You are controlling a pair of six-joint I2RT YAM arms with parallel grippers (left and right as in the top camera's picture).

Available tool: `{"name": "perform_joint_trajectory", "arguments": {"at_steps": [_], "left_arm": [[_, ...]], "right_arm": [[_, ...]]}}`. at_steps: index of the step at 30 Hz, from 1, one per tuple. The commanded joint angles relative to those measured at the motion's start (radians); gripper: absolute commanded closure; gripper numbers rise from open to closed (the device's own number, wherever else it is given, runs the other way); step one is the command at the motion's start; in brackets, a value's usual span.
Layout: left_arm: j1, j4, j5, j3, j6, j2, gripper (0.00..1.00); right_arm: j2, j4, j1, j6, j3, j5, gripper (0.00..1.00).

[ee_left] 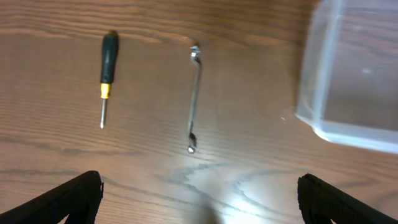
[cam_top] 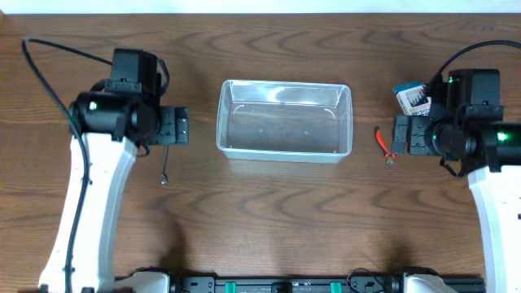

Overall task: Pack container
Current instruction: 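Move the left gripper down over the silver wrench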

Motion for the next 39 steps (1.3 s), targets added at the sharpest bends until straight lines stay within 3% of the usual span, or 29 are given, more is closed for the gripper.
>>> {"name": "perform_joint_trajectory", "arguments": {"at_steps": [1, 10, 20, 39], "left_arm": [[0.066, 0.023, 0.039, 0.022, 0.063, 0.077, 0.02], [0.19, 0.083, 0.177, 0.02, 0.22, 0.317, 0.02], [0.19, 0.108, 0.18, 0.018, 0.227, 0.569, 0.02], [0.19, 0.222, 0.149, -0.076, 0.222, 0.623, 0.01]], "right_arm": [[0.013, -0.004, -0.043, 0.058, 0.013, 0.026, 0.01], [0.013, -0.012, -0.071, 0.023, 0.013, 0.026, 0.01], [0.013, -0.011, -0.071, 0.023, 0.013, 0.027, 0.01], [0.013, -0.004, -0.071, 0.023, 0.013, 0.027, 0.01]]}}
